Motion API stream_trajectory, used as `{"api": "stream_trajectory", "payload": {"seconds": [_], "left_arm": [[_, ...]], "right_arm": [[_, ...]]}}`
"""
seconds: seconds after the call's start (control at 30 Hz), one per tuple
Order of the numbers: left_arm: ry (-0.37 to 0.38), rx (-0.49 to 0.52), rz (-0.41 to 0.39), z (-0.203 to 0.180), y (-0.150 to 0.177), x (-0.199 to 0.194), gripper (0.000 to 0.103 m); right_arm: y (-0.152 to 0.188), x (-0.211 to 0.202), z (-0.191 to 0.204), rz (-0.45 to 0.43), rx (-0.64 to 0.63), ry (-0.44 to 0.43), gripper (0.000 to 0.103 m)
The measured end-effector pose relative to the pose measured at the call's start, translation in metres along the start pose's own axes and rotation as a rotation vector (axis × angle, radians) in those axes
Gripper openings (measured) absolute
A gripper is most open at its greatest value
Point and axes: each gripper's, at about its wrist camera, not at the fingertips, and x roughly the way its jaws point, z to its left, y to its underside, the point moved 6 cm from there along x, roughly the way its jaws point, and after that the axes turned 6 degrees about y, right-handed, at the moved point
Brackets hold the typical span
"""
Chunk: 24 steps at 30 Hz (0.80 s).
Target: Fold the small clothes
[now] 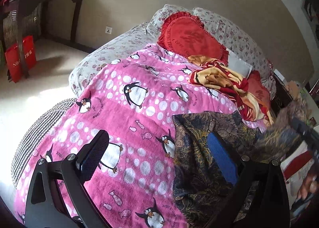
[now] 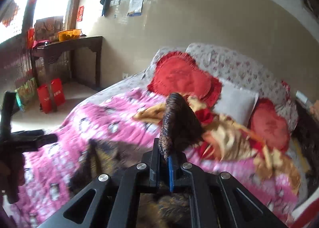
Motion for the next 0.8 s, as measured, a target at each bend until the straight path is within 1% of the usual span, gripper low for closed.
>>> {"api": "stream_trajectory", "payload": {"seconds": [0.1, 0.13, 0.17, 0.23, 0.3, 0.33, 0.37, 0.4, 0.43, 0.5, 0.53, 0.6, 0.7, 0.77, 0.8], "left_arm": [[0.003, 0.019, 0.031, -0.002, 0.009, 0.0, 0.1], [-0.002, 0.028, 0.048, -0.003, 0.014, 0.0, 0.1], [-0.005, 0.036, 0.059, -0.003, 0.018, -0.001, 0.1], [-0.004, 0.05, 0.071, -0.004, 0.026, -0.006, 0.1], [0.0, 0.059, 0.087, -0.004, 0.035, -0.01, 0.1], [0.006, 0.06, 0.096, -0.003, 0.039, -0.011, 0.1], [0.015, 0.061, 0.109, -0.004, 0.045, -0.012, 0.1], [0.022, 0.063, 0.121, -0.004, 0.05, -0.012, 0.1], [0.027, 0.067, 0.131, -0.005, 0.055, -0.013, 0.1], [0.027, 0.084, 0.147, -0.007, 0.066, -0.013, 0.1], [0.019, 0.095, 0.156, -0.007, 0.07, -0.012, 0.1], [0.007, 0.12, 0.178, -0.01, 0.08, -0.007, 0.1], [0.006, 0.152, 0.224, -0.018, 0.093, 0.007, 0.1], [0.002, 0.196, 0.272, -0.026, 0.103, 0.02, 0.1], [-0.019, 0.229, 0.296, -0.029, 0.109, 0.027, 0.1]], "right_arm": [[0.052, 0.01, 0.066, 0.111, -0.032, -0.105, 0.005], [0.081, 0.019, 0.096, 0.167, -0.057, -0.134, 0.005], [0.103, 0.024, 0.118, 0.21, -0.055, -0.166, 0.005], [0.134, 0.028, 0.149, 0.268, -0.027, -0.228, 0.006], [0.152, 0.025, 0.168, 0.298, -0.041, -0.251, 0.016], [0.156, 0.021, 0.172, 0.302, -0.051, -0.291, 0.031], [0.157, 0.013, 0.173, 0.297, -0.052, -0.339, 0.051], [0.157, 0.002, 0.17, 0.29, -0.045, -0.387, 0.059], [0.156, -0.009, 0.165, 0.283, -0.034, -0.417, 0.064], [0.155, -0.027, 0.146, 0.278, -0.009, -0.456, 0.064], [0.155, -0.035, 0.128, 0.279, 0.013, -0.448, 0.064], [0.156, -0.046, 0.092, 0.277, 0.049, -0.391, 0.065], [0.162, -0.053, 0.017, 0.29, 0.109, -0.26, 0.066], [0.168, -0.057, -0.026, 0.304, 0.164, -0.191, 0.066], [0.171, -0.058, -0.045, 0.311, 0.201, -0.16, 0.066]]}}
